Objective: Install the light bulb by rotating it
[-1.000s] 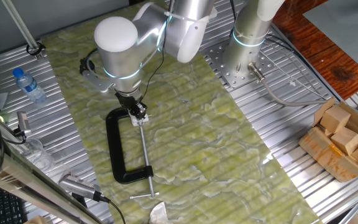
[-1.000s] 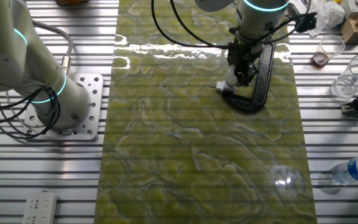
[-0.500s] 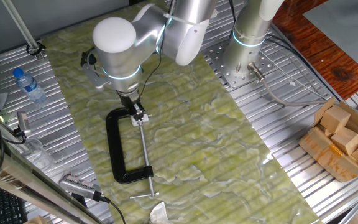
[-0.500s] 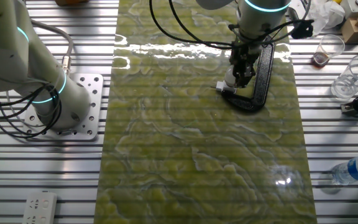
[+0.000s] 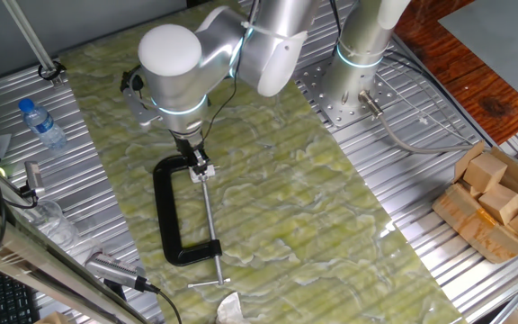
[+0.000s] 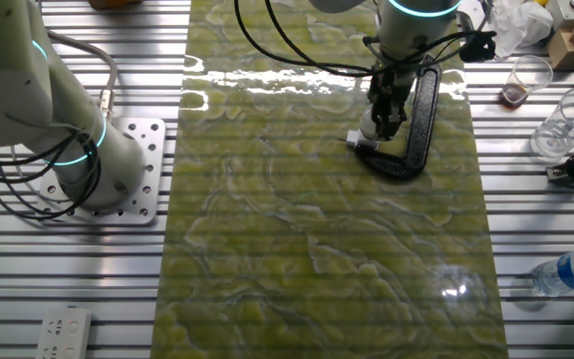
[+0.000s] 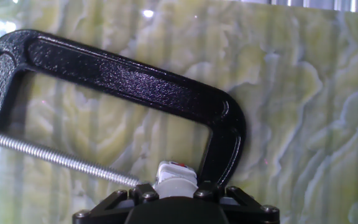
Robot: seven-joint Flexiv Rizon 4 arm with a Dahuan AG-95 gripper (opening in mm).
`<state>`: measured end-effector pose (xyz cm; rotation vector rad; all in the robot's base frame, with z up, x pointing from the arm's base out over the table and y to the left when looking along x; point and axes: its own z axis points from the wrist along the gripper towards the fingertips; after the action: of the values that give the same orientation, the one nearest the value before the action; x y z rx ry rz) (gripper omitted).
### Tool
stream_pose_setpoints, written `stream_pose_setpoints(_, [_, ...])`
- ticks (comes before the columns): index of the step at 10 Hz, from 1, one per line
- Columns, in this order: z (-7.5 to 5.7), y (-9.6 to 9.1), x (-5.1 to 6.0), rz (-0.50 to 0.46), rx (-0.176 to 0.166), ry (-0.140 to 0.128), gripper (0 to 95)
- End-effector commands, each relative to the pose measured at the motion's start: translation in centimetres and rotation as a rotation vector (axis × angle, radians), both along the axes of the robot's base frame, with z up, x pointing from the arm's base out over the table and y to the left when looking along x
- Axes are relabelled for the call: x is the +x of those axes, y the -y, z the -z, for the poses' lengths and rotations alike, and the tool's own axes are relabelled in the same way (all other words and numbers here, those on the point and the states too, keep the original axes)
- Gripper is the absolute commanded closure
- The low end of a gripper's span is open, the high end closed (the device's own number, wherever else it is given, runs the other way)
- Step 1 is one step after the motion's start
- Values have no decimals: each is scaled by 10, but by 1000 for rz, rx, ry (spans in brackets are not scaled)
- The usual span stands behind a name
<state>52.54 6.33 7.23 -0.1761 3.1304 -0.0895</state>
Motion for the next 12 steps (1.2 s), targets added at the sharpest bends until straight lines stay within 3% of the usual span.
stream_pose_setpoints(1, [-1,0,0,-35,12,-6,380])
stream_pose_setpoints(2, [-1,0,0,-51,14,-7,380])
stream_pose_setpoints(3, [-3,0,1,-142,18,-12,380])
stream_pose_setpoints(5, [-9,0,1,-374,7,-22,380])
stream_pose_setpoints(6, [-13,0,2,-524,16,-24,380])
stream_pose_setpoints(7, [-13,0,2,-610,26,-22,380])
stream_pose_setpoints(8, [-13,0,2,-673,36,-21,380])
stream_pose_setpoints(12, [-19,0,2,-750,23,-23,380])
